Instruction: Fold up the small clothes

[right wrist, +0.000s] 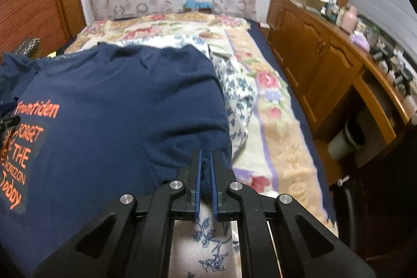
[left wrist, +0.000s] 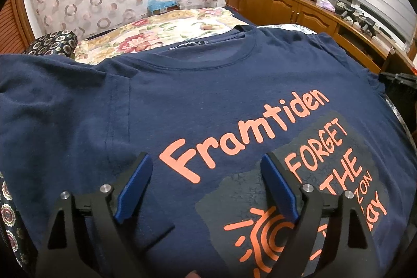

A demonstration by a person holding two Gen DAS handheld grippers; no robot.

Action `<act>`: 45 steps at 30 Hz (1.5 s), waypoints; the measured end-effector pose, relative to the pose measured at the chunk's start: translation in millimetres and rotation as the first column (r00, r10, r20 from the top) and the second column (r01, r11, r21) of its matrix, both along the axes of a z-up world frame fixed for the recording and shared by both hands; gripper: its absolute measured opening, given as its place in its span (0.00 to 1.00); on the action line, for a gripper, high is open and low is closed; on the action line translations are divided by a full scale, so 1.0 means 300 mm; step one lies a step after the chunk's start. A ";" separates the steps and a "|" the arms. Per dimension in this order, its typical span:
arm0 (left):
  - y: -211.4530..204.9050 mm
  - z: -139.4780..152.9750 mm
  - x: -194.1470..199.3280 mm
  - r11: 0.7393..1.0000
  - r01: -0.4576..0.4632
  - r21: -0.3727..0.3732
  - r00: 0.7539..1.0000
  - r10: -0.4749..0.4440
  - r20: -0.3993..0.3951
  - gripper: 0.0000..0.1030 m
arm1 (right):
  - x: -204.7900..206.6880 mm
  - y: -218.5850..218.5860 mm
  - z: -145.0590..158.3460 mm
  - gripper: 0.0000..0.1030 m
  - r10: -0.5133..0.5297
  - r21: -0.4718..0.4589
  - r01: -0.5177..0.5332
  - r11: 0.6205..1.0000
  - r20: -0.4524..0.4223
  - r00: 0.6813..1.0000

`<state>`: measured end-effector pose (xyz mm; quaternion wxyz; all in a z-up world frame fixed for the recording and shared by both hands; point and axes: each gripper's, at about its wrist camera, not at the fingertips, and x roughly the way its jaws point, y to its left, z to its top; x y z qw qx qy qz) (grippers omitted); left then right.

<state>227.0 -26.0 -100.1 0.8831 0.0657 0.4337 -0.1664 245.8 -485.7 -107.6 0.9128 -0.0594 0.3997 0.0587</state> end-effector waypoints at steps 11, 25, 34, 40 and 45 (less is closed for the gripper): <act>0.001 -0.002 0.004 1.000 -0.001 0.002 1.000 0.001 0.001 0.85 | 0.014 0.196 0.088 0.03 0.178 0.089 -0.183 0.979 0.058 0.982; 0.003 0.002 0.001 1.000 -0.007 -0.005 1.000 0.007 0.006 0.85 | 0.009 0.271 -0.047 0.15 0.194 0.109 -0.187 0.976 -0.057 0.979; 0.021 0.051 -0.017 0.999 -0.030 -0.031 0.998 0.032 0.059 0.85 | -0.003 0.122 0.082 0.44 0.076 0.090 -0.079 0.993 0.041 0.996; 0.021 0.080 -0.027 0.999 -0.023 -0.035 0.996 0.026 0.083 0.85 | 0.069 0.013 0.030 0.45 -0.037 0.086 0.037 0.996 -0.004 0.999; 0.025 0.091 -0.034 0.999 -0.022 -0.044 0.996 0.026 0.087 0.85 | 0.120 -0.026 -0.053 0.45 -0.070 0.100 0.078 0.992 -0.073 0.995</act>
